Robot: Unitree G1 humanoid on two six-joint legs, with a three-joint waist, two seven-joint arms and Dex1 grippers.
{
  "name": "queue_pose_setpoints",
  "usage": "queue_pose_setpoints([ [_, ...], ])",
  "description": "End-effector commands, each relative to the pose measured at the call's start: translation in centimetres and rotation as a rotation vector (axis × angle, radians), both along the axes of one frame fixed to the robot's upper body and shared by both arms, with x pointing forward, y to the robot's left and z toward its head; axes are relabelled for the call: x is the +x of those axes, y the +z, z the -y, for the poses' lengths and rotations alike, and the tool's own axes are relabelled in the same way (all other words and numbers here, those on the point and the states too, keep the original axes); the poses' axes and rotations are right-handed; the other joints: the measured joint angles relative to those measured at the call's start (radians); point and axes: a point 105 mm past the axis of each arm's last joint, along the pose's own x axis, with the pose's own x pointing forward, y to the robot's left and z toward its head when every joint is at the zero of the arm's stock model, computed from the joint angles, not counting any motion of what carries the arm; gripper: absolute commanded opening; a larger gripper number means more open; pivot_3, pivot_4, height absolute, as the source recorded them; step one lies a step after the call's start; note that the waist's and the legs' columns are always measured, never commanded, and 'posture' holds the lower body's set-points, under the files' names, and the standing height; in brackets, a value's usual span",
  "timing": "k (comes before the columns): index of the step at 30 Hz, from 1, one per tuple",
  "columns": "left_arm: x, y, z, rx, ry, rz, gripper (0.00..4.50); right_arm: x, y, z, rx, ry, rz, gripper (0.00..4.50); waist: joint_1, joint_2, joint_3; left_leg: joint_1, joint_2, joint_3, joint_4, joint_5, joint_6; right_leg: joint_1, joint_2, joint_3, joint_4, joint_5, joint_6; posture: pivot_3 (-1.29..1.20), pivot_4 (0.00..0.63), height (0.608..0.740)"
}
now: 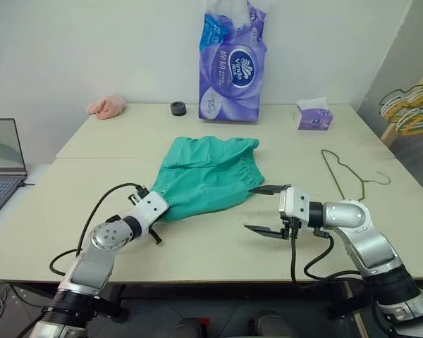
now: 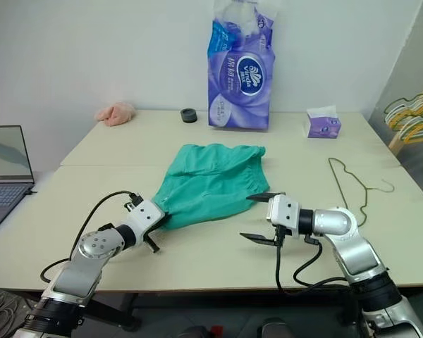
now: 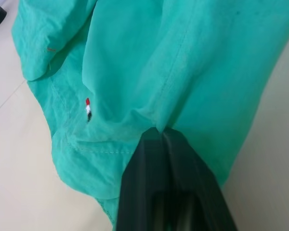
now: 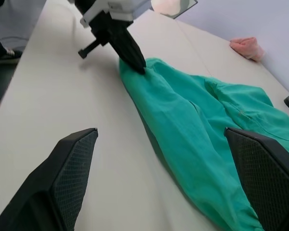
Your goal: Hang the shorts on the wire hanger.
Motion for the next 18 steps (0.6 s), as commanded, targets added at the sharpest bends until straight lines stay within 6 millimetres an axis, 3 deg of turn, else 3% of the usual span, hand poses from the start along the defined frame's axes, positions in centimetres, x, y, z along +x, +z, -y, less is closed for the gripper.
queue_pose_setpoints([
  [1,0.5,3.0,0.4,-0.021,-0.035,0.113,0.04,0.1,0.9,-0.3,0.0,0.031,0.055,4.5,0.0,0.0,0.0,0.0,0.0,0.0,0.0,0.0,0.0,0.0,0.0,0.0,0.0,0.0,0.0,-0.11,0.017,0.74],
  [4,-0.1,3.9,0.7,-0.07,-0.062,0.14,0.04,0.0,0.8,-0.3,-0.001,0.036,0.054,4.5,0.001,0.0,0.0,-0.001,0.0,0.0,0.0,0.0,0.0,0.0,0.0,0.0,0.0,0.0,0.0,-0.11,0.017,0.74],
  [7,-0.8,4.7,0.7,-0.118,-0.071,0.161,0.64,-0.1,0.6,-0.4,-0.001,0.041,0.051,4.5,-0.002,0.0,0.0,-0.001,0.0,0.0,-0.001,0.0,-0.001,0.0,-0.001,0.0,0.0,0.0,0.0,-0.11,0.018,0.74],
  [18,-1.5,4.8,0.7,-0.128,-0.098,0.159,4.02,0.5,0.1,-0.3,-0.058,0.039,0.091,4.5,0.0,0.0,0.0,0.0,0.0,0.0,0.0,0.0,-0.001,0.0,0.0,0.0,0.001,0.0,0.0,-0.1,0.02,0.74],
])
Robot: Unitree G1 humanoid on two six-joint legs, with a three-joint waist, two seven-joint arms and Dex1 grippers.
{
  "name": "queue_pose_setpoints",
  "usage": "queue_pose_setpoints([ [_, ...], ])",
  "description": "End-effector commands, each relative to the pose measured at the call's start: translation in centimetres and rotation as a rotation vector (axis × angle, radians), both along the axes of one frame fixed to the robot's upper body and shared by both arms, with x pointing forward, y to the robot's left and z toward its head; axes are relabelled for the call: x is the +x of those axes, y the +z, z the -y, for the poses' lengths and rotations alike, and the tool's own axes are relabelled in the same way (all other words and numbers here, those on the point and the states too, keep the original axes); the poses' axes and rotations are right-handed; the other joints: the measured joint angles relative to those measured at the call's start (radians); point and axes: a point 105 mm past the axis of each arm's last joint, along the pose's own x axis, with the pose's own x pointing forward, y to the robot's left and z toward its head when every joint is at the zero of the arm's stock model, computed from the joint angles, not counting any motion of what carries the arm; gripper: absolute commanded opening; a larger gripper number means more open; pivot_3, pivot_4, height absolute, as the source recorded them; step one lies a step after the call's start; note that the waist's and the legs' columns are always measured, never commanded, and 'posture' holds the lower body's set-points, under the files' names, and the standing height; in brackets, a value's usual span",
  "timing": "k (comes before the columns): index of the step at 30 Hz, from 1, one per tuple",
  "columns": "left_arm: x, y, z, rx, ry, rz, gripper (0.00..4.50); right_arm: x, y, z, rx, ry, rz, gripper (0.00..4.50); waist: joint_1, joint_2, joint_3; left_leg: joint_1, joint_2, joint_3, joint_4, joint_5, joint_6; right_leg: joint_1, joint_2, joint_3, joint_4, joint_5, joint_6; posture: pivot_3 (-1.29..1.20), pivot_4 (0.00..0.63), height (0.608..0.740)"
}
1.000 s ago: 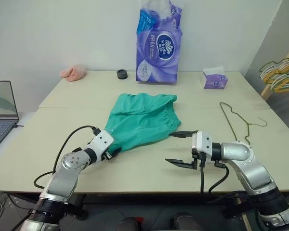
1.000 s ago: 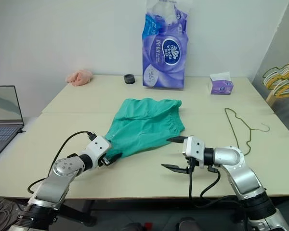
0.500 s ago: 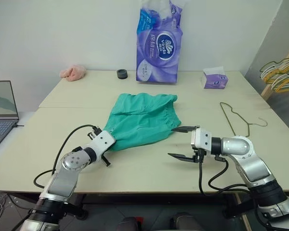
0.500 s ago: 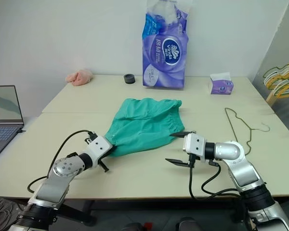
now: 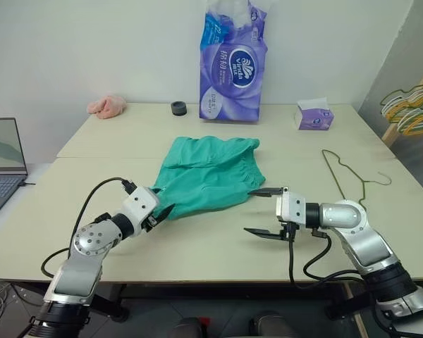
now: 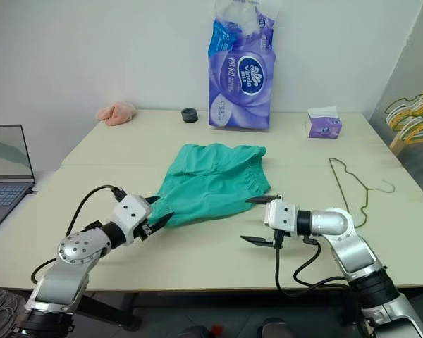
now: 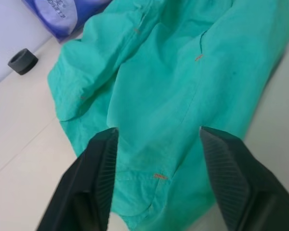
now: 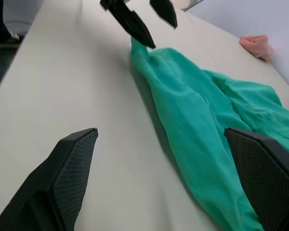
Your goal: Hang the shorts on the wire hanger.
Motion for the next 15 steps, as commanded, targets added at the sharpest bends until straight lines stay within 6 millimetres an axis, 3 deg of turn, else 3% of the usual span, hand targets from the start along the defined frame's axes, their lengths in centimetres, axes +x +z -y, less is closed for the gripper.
queue_pose_setpoints([
  [1,-1.1,1.1,1.0,-0.024,-0.097,0.001,4.32,0.3,1.1,-0.2,-0.004,0.013,0.061,4.5,0.0,0.0,0.0,0.0,0.0,0.0,0.0,0.0,0.0,0.0,0.0,0.0,0.0,0.0,0.0,-0.1,0.02,0.74],
  [3,-2.2,0.6,1.5,0.01,-0.168,-0.036,4.46,0.2,1.1,-0.1,-0.005,0.014,0.058,4.5,-0.005,0.0,0.0,0.0,0.0,0.0,-0.001,0.0,0.0,0.0,0.0,0.0,0.0,0.0,0.0,-0.1,0.021,0.74],
  [6,-2.1,0.3,1.4,0.049,-0.167,-0.047,4.46,-0.1,0.9,-0.2,-0.01,0.024,0.044,4.5,-0.004,0.0,0.0,0.0,0.0,0.0,-0.001,0.0,0.0,0.0,0.0,0.0,0.0,0.0,0.0,-0.1,0.021,0.74],
  [15,0.9,-1.2,-0.1,0.242,-0.078,-0.006,4.46,-0.2,0.9,-0.6,-0.023,0.047,0.048,4.5,0.001,0.0,0.0,0.001,0.0,0.0,0.0,0.0,0.0,0.0,0.0,0.0,0.0,0.0,0.0,-0.11,0.023,0.74],
])
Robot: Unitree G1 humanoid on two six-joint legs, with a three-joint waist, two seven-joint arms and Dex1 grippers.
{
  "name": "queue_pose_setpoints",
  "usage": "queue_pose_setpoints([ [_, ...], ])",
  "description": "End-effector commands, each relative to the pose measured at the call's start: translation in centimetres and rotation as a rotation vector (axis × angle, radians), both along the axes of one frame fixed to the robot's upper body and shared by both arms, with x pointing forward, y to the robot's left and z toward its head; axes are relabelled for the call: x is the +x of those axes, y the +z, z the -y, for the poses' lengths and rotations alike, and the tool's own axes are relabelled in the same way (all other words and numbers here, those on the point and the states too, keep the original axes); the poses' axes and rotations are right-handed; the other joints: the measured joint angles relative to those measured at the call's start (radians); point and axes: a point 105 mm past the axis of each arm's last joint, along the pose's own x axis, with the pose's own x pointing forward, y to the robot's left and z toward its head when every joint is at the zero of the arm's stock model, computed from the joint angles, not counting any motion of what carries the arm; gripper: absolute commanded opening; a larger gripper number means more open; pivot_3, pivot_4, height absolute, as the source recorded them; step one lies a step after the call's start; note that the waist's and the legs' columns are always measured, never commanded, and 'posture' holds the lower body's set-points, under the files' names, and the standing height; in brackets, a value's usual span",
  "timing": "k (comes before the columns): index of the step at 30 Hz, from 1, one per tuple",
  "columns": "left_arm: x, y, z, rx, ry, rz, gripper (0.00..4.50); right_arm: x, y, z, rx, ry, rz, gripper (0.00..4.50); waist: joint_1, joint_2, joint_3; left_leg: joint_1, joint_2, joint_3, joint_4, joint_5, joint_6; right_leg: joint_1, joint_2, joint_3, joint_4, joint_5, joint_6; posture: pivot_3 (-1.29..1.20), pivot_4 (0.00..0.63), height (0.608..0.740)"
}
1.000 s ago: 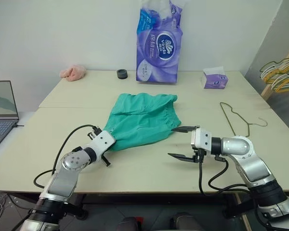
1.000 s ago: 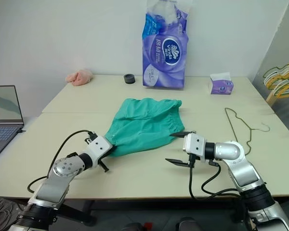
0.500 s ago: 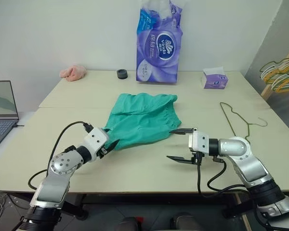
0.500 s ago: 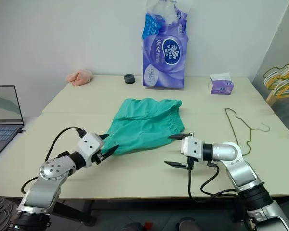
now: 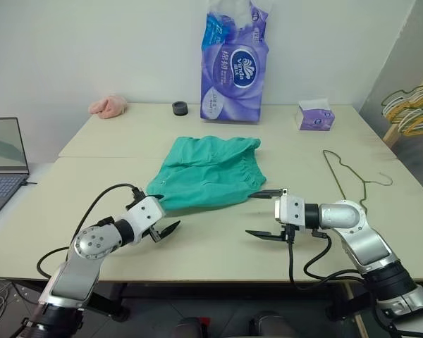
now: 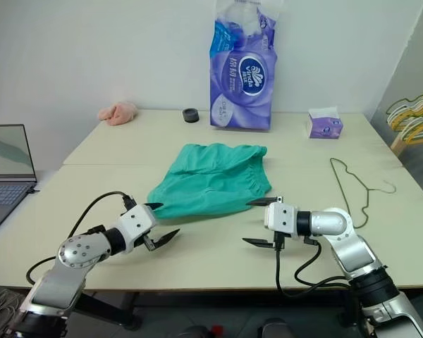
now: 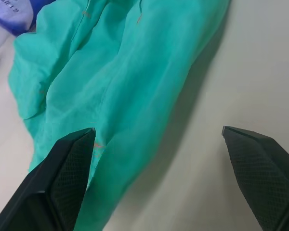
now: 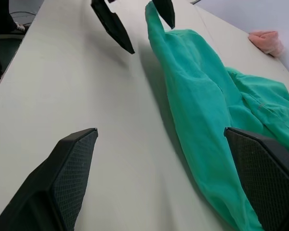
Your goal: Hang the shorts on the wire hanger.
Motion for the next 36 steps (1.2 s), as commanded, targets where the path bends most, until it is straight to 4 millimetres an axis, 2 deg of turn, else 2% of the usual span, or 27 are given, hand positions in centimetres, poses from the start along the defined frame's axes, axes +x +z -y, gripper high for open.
queue_pose_setpoints([
  [1,1.2,0.5,0.2,0.07,-0.016,0.063,4.46,0.1,1.3,-0.4,0.003,0.024,0.057,4.5,0.0,0.0,0.0,0.0,0.0,0.0,0.0,0.0,0.0,0.0,0.0,0.0,0.0,0.0,0.0,-0.11,0.024,0.74],
  [9,3.6,0.9,0.9,0.169,-0.032,0.193,4.46,0.0,1.2,-0.4,0.006,0.023,0.054,4.5,0.0,0.0,0.0,-0.001,0.0,0.0,-0.001,0.0,0.0,0.0,0.0,0.0,0.0,0.0,0.0,-0.11,0.025,0.74],
  [12,3.9,1.0,1.0,0.199,-0.054,0.218,4.46,0.0,1.2,-0.5,0.008,0.021,0.057,4.5,-0.001,0.0,0.0,-0.001,0.0,0.0,-0.001,0.0,0.0,0.0,0.0,0.0,0.001,0.0,0.0,-0.12,0.024,0.74],
  [15,3.6,0.6,1.0,0.204,-0.076,0.202,3.86,0.3,1.2,-0.5,0.005,0.01,0.07,4.5,-0.003,0.0,0.0,-0.001,0.0,0.0,-0.001,0.0,0.0,0.0,0.0,0.001,0.001,0.0,0.0,-0.12,0.024,0.74],
  [22,3.2,0.8,0.5,0.203,-0.075,0.205,1.71,1.6,1.6,-0.7,0.0,-0.038,0.135,4.5,-0.007,0.0,0.0,-0.001,0.0,0.0,-0.001,0.0,0.0,0.0,0.0,0.001,0.001,0.0,0.0,-0.12,0.025,0.74],
  [24,2.9,0.9,0.5,0.182,-0.072,0.194,1.09,2.6,1.4,-0.9,-0.034,-0.075,0.185,4.5,-0.008,0.0,0.0,-0.001,0.0,0.0,-0.001,0.0,0.0,0.0,0.0,0.0,0.001,0.0,0.0,-0.12,0.024,0.74],
  [27,2.1,2.2,0.6,0.099,-0.065,0.18,0.17,5.3,0.2,-1.0,-0.18,-0.129,0.303,4.5,-0.021,0.0,0.0,-0.001,0.0,0.0,-0.001,0.0,0.0,0.0,0.0,0.001,0.002,0.001,0.0,-0.12,0.025,0.74],
  [31,1.6,4.6,-0.1,0.056,-0.036,0.216,0.05,8.0,-0.2,-1.5,-0.258,-0.16,0.437,4.5,-0.031,0.0,0.0,-0.001,0.0,0.0,-0.001,0.0,0.0,-0.001,0.0,0.001,0.002,0.001,0.0,-0.11,0.022,0.74],
  [36,1.2,6.8,-0.7,0.028,-0.003,0.252,0.05,9.5,-1.6,-2.0,-0.333,-0.137,0.514,4.5,-0.036,0.0,0.0,-0.001,0.0,0.0,-0.002,0.0,0.0,0.0,0.0,0.0,0.002,0.001,0.0,-0.09,0.018,0.74],
])
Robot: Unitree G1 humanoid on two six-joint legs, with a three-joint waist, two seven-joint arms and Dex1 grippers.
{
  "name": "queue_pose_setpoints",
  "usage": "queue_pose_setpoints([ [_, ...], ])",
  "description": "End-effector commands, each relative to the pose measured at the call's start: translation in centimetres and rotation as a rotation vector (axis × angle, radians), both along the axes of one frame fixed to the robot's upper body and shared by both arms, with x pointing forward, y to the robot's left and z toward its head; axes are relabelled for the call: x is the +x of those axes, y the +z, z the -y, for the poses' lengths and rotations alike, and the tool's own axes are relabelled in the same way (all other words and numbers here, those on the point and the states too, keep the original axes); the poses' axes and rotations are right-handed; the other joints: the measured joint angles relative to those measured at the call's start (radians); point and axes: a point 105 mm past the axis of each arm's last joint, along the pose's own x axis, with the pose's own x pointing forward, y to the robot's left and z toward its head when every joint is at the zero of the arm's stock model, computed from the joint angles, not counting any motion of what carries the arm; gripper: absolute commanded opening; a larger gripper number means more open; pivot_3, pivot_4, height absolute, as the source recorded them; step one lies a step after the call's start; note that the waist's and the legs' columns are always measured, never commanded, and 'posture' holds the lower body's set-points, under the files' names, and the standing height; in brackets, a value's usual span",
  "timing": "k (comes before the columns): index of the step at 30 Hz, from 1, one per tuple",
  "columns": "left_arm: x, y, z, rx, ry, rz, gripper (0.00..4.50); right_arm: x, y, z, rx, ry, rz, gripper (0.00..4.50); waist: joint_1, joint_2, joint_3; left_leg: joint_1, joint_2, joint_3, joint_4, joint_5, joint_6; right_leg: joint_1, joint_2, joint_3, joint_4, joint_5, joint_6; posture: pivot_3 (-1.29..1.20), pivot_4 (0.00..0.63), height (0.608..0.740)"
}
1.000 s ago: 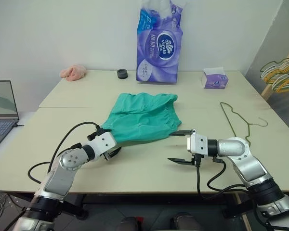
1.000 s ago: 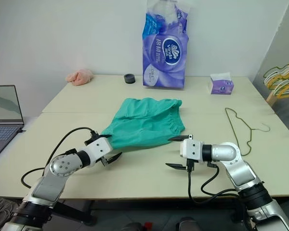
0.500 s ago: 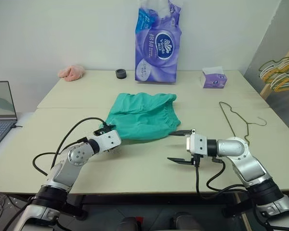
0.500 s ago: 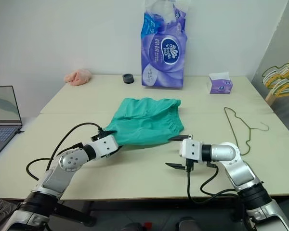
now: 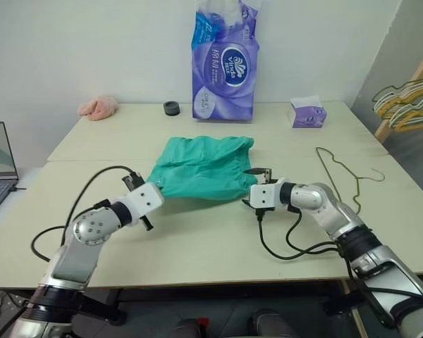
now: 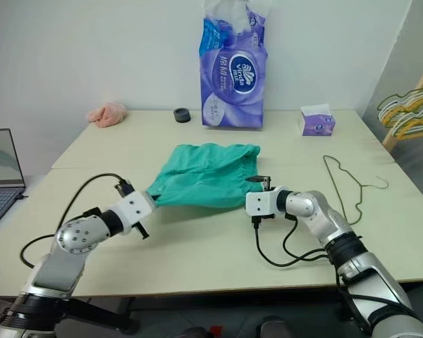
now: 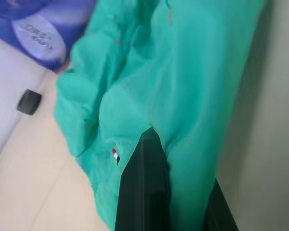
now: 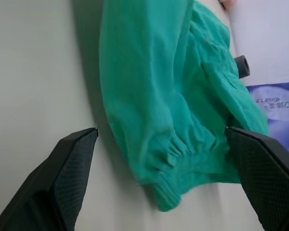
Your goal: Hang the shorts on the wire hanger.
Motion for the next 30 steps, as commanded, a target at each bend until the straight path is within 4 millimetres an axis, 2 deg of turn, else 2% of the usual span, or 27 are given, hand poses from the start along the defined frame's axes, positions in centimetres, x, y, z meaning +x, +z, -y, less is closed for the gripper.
queue_pose_setpoints([
  [1,-0.2,2.2,-0.2,-0.011,0.001,0.053,0.05,0.8,0.3,-0.5,-0.02,0.025,0.07,4.5,-0.003,0.0,0.0,0.0,0.0,0.0,0.0,0.0,0.0,0.0,0.0,0.0,0.0,0.0,0.0,-0.09,0.018,0.74],
  [7,-0.7,3.2,-0.9,-0.014,0.03,0.071,0.05,2.2,-0.5,-2.7,-0.031,0.022,0.096,4.5,-0.019,0.0,0.0,0.0,-0.001,0.0,0.0,0.0,0.0,0.0,0.0,0.001,0.001,0.0,0.0,-0.07,0.01,0.74],
  [10,-1.0,3.2,-1.2,-0.01,0.04,0.069,0.0,2.7,-0.5,-3.3,-0.023,0.007,0.102,3.91,-0.023,0.0,0.0,0.001,0.0,-0.001,0.0,0.0,0.0,0.0,0.001,0.001,0.002,0.0,-0.001,-0.06,0.007,0.74],
  [17,-1.3,3.1,-1.7,-0.011,0.058,0.067,0.0,3.6,0.9,-4.4,0.083,-0.037,0.117,1.52,-0.025,0.0,0.0,0.001,-0.001,-0.001,0.0,0.0,0.0,0.0,0.001,0.0,0.002,0.0,-0.001,-0.07,0.005,0.74],
  [21,-1.4,2.9,-2.0,-0.008,0.063,0.063,0.0,4.0,2.5,-4.6,0.142,-0.039,0.138,0.09,-0.027,0.0,-0.001,0.001,-0.001,-0.002,0.0,0.0,0.0,0.0,0.001,0.0,0.002,0.001,-0.001,-0.07,0.003,0.74],
  [24,-1.7,2.5,-2.2,-0.001,0.054,0.034,0.0,4.0,3.2,-3.9,0.173,-0.039,0.097,0.03,-0.029,0.0,-0.001,0.001,-0.001,-0.002,0.0,0.0,0.0,0.0,0.001,0.0,0.002,0.001,-0.001,-0.07,0.003,0.74],
  [26,-3.1,1.2,-2.6,0.034,-0.006,-0.084,0.0,3.5,3.7,-2.6,0.178,0.001,0.014,0.03,-0.034,0.0,-0.001,0.0,-0.001,-0.002,0.0,0.0,0.0,0.0,0.001,0.0,0.002,0.001,-0.001,-0.07,0.003,0.74],
  [30,-6.2,-0.8,-3.2,0.062,-0.123,-0.353,0.0,-0.4,4.3,-0.8,0.132,0.184,-0.241,0.03,-0.041,0.001,-0.001,-0.001,0.0,-0.003,0.0,0.0,0.0,0.001,0.0,-0.001,0.0,0.0,0.0,-0.1,0.0,0.74],
])
